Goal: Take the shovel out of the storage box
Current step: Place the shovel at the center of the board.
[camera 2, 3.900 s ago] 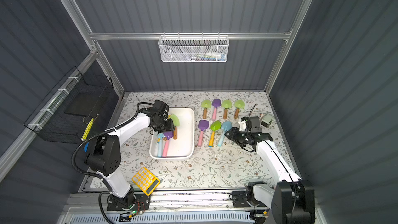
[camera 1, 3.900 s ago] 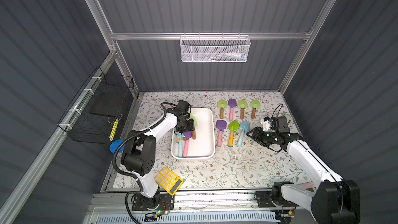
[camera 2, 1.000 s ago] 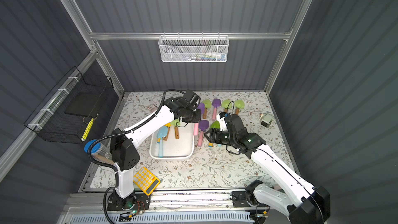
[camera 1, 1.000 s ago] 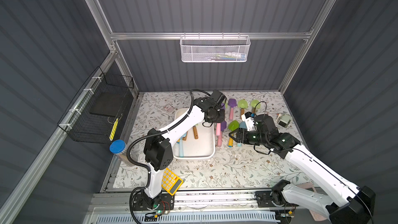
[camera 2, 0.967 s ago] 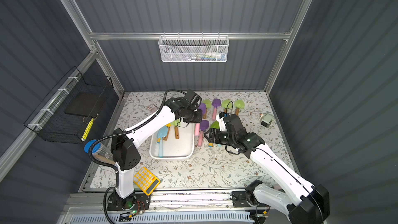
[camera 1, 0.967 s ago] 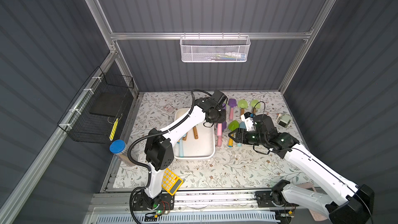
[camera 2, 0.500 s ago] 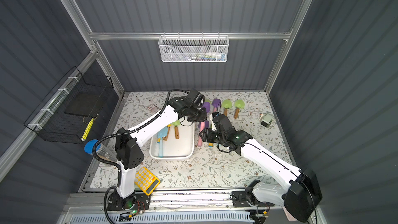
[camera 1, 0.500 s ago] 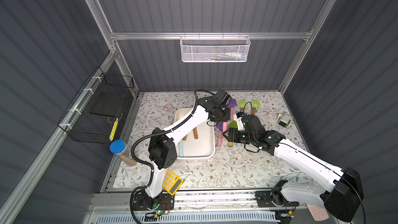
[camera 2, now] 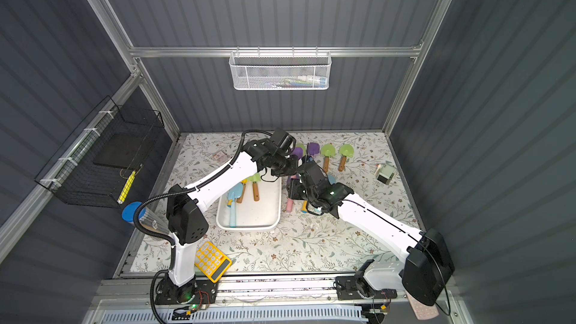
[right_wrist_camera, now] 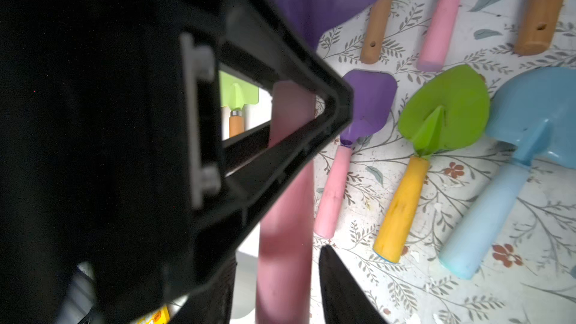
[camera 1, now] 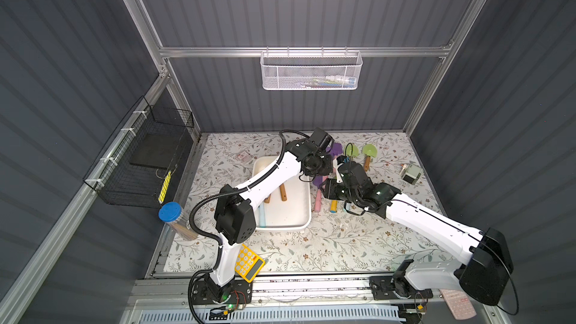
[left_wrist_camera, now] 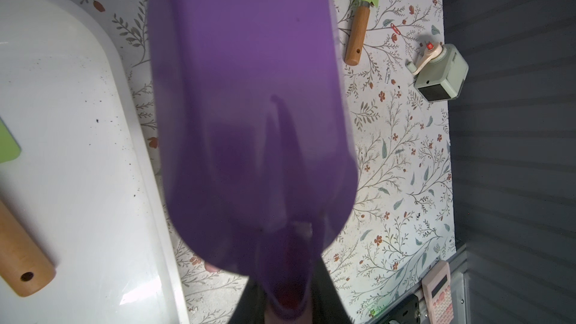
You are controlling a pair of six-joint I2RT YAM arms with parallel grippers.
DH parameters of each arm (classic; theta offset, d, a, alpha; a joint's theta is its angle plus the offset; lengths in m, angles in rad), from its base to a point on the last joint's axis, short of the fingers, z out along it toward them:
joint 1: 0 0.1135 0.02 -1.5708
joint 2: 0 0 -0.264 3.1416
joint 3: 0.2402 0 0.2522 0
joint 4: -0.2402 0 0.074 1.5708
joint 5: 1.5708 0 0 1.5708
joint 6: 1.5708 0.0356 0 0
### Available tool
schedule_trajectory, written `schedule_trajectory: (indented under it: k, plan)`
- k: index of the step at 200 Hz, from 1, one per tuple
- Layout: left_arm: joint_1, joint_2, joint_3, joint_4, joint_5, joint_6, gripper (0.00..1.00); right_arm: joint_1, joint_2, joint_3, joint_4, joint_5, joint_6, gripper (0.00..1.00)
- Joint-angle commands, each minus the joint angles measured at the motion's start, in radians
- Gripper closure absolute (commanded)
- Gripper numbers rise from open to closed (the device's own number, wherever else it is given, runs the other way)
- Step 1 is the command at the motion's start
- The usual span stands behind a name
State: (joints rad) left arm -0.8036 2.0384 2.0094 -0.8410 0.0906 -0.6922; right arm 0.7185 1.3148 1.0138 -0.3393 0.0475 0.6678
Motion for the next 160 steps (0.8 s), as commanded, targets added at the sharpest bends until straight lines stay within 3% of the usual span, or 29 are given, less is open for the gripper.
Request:
schedule_trajectory:
  k: [1,71,118,127,148,160]
  plan:
    - [-0.008,-0.024,0.012,0.016,0.018,-0.011,0.96,0.016,0.017,0.011,-0.003,0.034,-0.013,0.56]
    - [-0.006,-0.042,0.008,0.034,0.066,-0.031,0.96,0.018,0.027,-0.002,0.026,0.043,-0.022,0.59]
    - [-0.008,-0.044,0.016,0.017,0.055,-0.016,0.93,0.018,-0.004,-0.017,0.035,0.055,-0.022,0.82]
    - [-0.008,-0.045,0.016,0.007,0.044,-0.010,0.82,0.018,-0.014,-0.021,0.033,0.061,-0.021,0.85]
    - [-0.005,-0.055,0.014,0.002,0.024,0.006,0.39,0.018,-0.033,-0.029,0.026,0.071,-0.021,0.87]
    - [0.000,-0.065,0.016,0.001,0.020,0.017,0.26,0.016,-0.046,-0.036,0.022,0.074,-0.023,0.88]
